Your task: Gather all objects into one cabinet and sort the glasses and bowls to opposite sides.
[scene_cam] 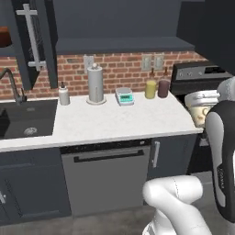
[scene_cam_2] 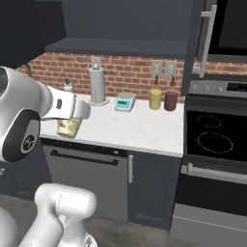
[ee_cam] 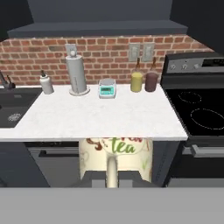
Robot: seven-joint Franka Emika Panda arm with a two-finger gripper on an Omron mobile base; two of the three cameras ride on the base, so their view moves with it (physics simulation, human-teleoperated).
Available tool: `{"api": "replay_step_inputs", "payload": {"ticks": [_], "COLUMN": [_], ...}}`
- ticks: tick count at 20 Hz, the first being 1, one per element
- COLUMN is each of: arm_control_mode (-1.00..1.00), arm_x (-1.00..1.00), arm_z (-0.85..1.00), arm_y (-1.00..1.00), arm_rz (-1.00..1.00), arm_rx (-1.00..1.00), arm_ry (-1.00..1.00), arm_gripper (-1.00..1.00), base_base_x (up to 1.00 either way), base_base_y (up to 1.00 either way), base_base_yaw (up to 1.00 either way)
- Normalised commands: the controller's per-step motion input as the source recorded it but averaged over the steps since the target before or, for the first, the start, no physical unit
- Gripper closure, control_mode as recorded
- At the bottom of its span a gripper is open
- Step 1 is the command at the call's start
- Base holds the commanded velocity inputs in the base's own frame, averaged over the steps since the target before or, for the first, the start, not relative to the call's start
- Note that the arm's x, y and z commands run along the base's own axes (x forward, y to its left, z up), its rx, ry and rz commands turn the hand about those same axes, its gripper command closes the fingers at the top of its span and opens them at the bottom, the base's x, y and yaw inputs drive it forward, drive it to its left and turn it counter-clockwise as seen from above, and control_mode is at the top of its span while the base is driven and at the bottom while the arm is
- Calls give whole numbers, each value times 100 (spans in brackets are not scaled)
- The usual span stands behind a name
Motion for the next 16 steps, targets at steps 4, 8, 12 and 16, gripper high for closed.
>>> {"api": "replay_step_inputs", "payload": {"ticks": [4,8,12,16], "arm_control_mode": [100,100,100,100], "arm_x": [0,0,0,0], "arm_z": [0,0,0,0], "arm_y": [0,0,0,0], "arm_rz": [0,0,0,0], "arm_rx": [0,0,0,0], "arm_ry": [0,0,0,0], "arm_gripper": [100,100,100,100], "base_base_x": [-59,-30,-21,-13], "base_base_y": [48,42,26,11], "base_base_yaw": [39,66,76,82]}}
